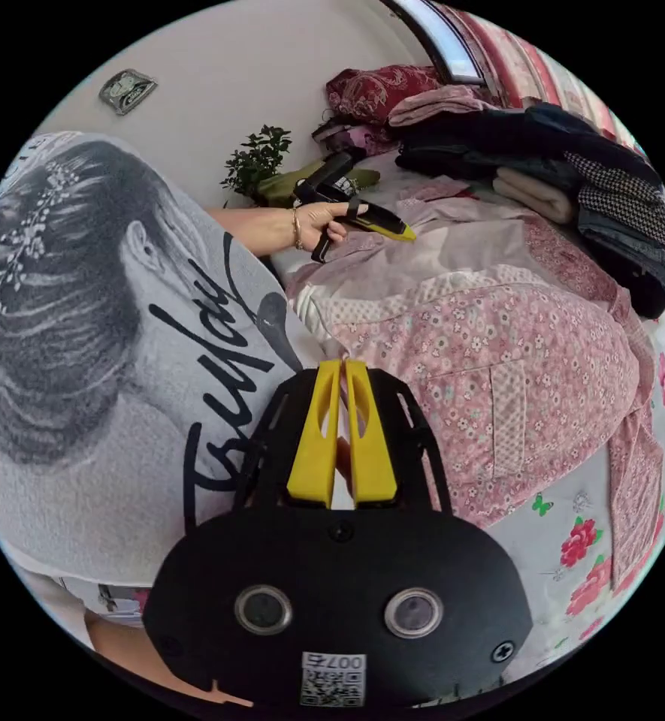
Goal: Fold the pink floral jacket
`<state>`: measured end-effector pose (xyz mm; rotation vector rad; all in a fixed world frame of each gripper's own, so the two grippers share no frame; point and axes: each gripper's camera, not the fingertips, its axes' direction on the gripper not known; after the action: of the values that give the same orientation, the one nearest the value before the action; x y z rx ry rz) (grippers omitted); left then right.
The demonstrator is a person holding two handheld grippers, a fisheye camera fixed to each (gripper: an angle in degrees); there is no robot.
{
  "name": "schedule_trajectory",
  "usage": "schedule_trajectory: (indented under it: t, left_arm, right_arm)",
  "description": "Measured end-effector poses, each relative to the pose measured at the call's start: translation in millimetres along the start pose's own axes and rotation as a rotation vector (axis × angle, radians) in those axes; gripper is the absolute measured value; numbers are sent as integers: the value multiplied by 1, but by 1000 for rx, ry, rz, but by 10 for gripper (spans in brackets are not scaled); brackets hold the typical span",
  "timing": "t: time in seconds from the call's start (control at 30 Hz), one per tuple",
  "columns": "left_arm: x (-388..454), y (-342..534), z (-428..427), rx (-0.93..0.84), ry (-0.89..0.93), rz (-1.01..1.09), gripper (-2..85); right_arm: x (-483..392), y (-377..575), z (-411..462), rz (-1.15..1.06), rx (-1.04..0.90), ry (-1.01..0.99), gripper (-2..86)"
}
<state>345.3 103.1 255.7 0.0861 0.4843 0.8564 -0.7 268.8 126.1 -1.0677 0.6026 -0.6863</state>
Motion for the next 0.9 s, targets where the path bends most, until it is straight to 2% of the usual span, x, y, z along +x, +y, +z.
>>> schedule_trajectory:
  t: [0.13,0.33,0.4,0.47,0.6,0.73,0.9]
  left_arm:
    - [16,-55,54,-82,27,99,55]
    - [70,-145,159,-198,93,287,59]
    - [99,-171,202,-232,88,367,60]
    - [116,-183,233,-262,64,409,60]
    - [130,-190,291,-306,90,401,61]
    - [132,-191,325,-323,94,373,61]
    - [153,-202,376,-357,33,410,62]
  right_arm:
    - [5,16,26,128,-118,10,-3]
    - [6,83,-50,497,166,112,-3]
    - [-7,111,-80,626,195,346,-3]
    - [-15,136,-100,741,235,470,-3]
    - [-25,195,-121,972,389,491,-3]
    - [-35,216,-110,1042,372,547,-3]
    - [-47,244,-111,1123,479,576,-3]
